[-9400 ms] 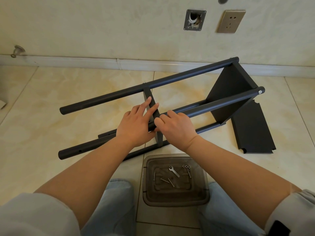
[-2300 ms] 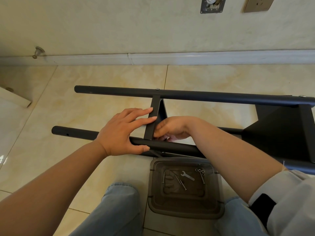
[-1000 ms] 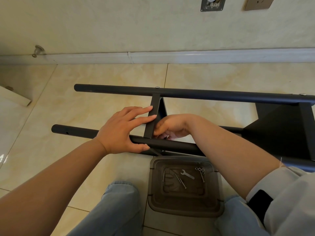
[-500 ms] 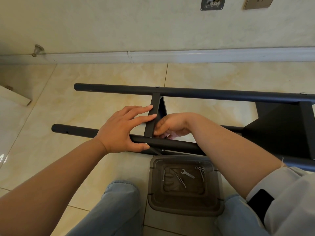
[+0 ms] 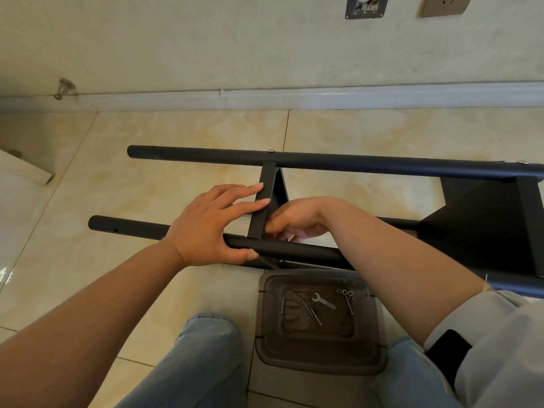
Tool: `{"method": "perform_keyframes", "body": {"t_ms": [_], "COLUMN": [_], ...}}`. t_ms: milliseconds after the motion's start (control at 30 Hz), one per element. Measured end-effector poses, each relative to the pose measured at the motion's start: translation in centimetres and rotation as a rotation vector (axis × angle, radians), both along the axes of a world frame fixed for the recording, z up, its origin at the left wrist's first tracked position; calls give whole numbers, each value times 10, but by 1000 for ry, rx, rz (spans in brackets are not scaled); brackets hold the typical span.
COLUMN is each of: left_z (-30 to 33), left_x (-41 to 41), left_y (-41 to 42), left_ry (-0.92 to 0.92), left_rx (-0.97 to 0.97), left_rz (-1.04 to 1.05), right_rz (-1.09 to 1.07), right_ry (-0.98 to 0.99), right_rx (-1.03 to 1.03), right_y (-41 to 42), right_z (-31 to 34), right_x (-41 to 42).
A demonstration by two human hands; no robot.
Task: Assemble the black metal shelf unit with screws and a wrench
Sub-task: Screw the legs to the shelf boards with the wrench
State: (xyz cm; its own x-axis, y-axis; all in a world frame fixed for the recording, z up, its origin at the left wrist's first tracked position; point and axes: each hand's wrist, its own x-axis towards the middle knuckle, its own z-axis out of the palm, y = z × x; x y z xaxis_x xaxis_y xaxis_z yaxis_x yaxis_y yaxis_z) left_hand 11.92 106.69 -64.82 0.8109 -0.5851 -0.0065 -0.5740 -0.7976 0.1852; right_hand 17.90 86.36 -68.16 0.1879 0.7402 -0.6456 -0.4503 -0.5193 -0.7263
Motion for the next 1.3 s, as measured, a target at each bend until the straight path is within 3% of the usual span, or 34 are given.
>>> {"method": "perform_keyframes", "body": {"t_ms": [1300], "left_z": [3], "left_x": [-1], "left_y": [-2], "left_ry": [3], "left_rx": [-8], "left_rz": [8], "right_rz": [17], "right_ry": [28], "right_rx": [18], "right_y": [0], "right_z": [-1], "right_x": [2]}}
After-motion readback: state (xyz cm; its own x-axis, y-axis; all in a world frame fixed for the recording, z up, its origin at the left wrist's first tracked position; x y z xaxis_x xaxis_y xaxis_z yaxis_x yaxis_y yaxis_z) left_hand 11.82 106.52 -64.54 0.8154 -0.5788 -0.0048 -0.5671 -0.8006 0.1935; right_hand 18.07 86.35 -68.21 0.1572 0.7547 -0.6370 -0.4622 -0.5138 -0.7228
